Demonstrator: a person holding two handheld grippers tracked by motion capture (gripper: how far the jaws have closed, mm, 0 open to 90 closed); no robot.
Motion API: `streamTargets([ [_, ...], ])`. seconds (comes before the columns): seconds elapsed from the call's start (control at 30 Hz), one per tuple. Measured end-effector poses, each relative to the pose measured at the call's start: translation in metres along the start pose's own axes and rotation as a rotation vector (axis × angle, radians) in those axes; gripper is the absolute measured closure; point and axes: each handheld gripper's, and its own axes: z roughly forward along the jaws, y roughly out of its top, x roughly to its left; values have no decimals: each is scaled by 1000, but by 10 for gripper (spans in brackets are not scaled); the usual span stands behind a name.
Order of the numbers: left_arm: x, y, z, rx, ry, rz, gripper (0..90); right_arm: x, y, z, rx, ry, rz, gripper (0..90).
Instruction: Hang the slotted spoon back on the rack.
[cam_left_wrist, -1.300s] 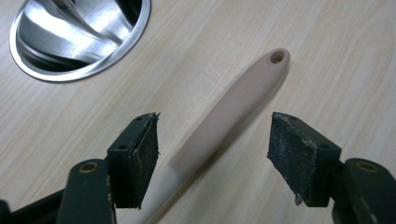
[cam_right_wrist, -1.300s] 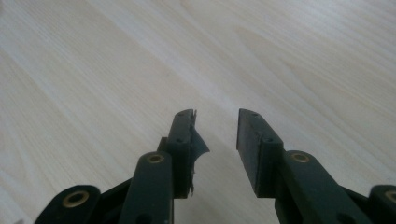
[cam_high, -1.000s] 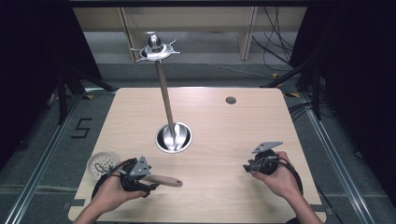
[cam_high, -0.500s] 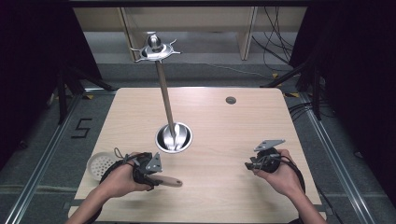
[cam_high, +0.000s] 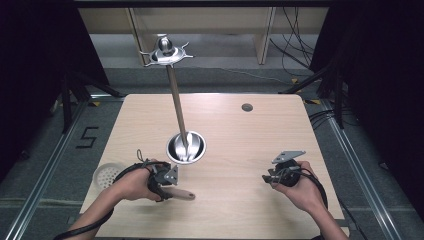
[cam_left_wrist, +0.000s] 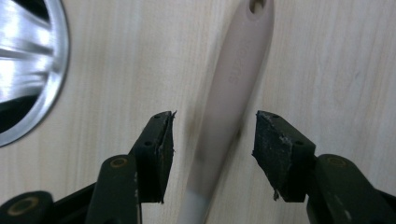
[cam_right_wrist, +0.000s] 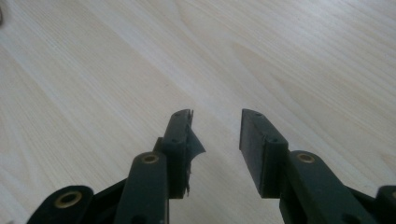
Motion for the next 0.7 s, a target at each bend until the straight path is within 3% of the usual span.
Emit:
streamTargets([
  [0.03,1,0,2,20,-11,6,475,0,0,1,-10,3,17,642],
  [0.13,3,-1,2,40,-22,16,484,0,0,-1,8,3,2,641],
  [0.17,4,-1,1,55,-35,12,490,1,-1,1,-23,8,10,641],
  [0.2,4,-1,1,55,-35,12,495,1,-1,1,-23,8,10,641],
  [0.23,5,-2,1,61,-40,8,495,1,0,-1,13,6,-1,640],
  [0.27,7,-4,1,75,-51,1,506,1,0,0,7,1,-19,638],
  [0.33,9,-6,2,88,-59,-8,526,3,0,1,-4,10,2,636],
  [0.47,10,-9,5,108,-72,-14,561,2,0,2,1,9,-4,636],
  [0.57,10,-9,6,110,-72,-10,579,0,-1,2,15,3,-29,634],
  [0.7,11,-7,7,131,-64,4,614,1,0,2,25,10,-18,634],
])
